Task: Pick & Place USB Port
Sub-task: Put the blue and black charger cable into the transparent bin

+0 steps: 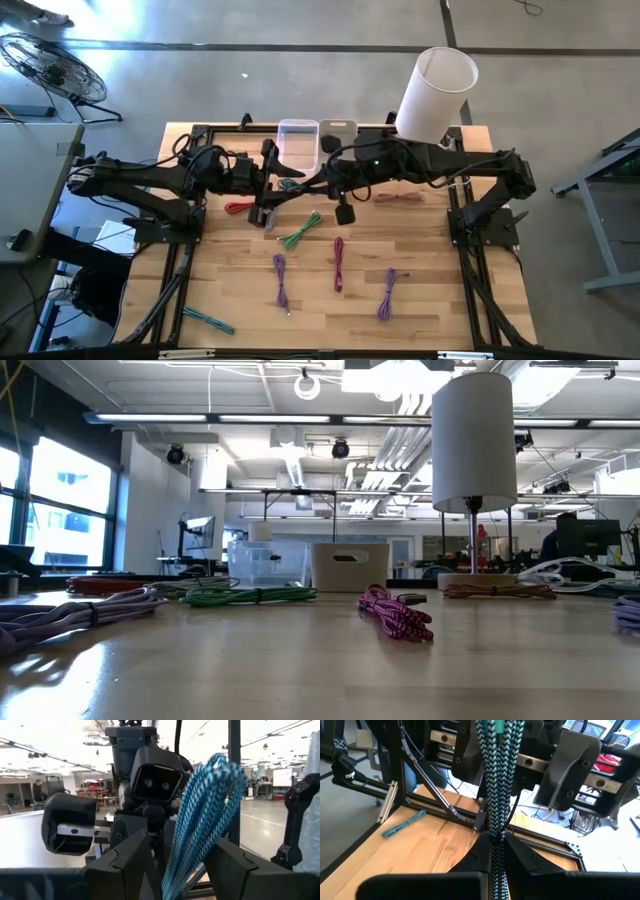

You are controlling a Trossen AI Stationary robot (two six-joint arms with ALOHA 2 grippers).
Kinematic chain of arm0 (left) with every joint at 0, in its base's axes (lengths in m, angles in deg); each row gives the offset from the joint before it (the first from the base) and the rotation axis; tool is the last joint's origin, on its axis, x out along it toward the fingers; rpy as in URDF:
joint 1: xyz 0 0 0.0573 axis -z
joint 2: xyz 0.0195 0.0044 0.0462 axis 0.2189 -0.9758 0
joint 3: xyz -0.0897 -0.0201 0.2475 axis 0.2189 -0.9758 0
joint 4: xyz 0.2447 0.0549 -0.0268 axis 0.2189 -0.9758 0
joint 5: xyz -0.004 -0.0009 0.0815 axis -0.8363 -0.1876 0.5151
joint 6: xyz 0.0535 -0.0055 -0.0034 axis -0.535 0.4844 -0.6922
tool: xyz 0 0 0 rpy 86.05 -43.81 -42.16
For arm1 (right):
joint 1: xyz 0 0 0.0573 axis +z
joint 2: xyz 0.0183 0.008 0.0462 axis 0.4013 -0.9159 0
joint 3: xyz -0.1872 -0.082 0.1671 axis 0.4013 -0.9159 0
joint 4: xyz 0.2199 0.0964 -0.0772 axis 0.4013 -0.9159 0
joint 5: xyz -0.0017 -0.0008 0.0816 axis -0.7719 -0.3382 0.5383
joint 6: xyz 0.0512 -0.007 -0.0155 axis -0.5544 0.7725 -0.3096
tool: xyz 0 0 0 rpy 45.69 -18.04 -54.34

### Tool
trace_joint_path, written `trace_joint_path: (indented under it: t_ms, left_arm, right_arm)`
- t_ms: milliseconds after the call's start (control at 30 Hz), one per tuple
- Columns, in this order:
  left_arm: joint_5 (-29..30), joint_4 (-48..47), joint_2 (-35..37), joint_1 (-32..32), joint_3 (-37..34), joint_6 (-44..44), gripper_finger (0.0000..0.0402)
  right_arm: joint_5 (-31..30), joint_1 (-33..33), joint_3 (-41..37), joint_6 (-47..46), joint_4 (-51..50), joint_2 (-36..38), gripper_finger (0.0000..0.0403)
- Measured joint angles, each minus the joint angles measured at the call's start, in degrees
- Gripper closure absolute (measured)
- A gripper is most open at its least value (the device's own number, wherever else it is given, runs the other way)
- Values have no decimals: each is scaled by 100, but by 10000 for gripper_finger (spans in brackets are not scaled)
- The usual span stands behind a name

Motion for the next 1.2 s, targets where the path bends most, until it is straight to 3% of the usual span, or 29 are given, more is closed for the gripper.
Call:
trace_joint_path:
  t_ms: [300,400,500,567,767,900,1067,1133,1200]
  left_arm:
    - [96,-54,-25,0,-9,-155,229]
    - [90,-100,-25,0,-8,-275,271]
    - [77,-315,-25,-70,-6,-372,358]
    - [70,-434,9,-155,-4,-547,382]
    - [395,-598,83,-149,-9,-1047,389]
    - [950,-943,327,-153,-7,-1232,389]
    - [2335,-2568,615,-154,397,-1422,389]
    - [2918,-3604,607,-218,705,-1003,389]
    - [3075,-4642,527,-512,1024,-476,389]
  right_arm:
    - [2,0,0,3,34,-11,386]
    - [-2,0,0,-1,37,-5,386]
    - [-8,-2,-2,-16,1,-5,386]
    - [-65,-5,-11,-42,-11,-5,382]
    - [-625,60,-5,-205,-52,13,299]
    - [-930,100,0,-189,-336,139,246]
    - [-2229,322,0,-4,-946,539,205]
    - [-2753,424,2,-3,-1182,708,201]
    - [-3204,532,2,-19,-1427,864,200]
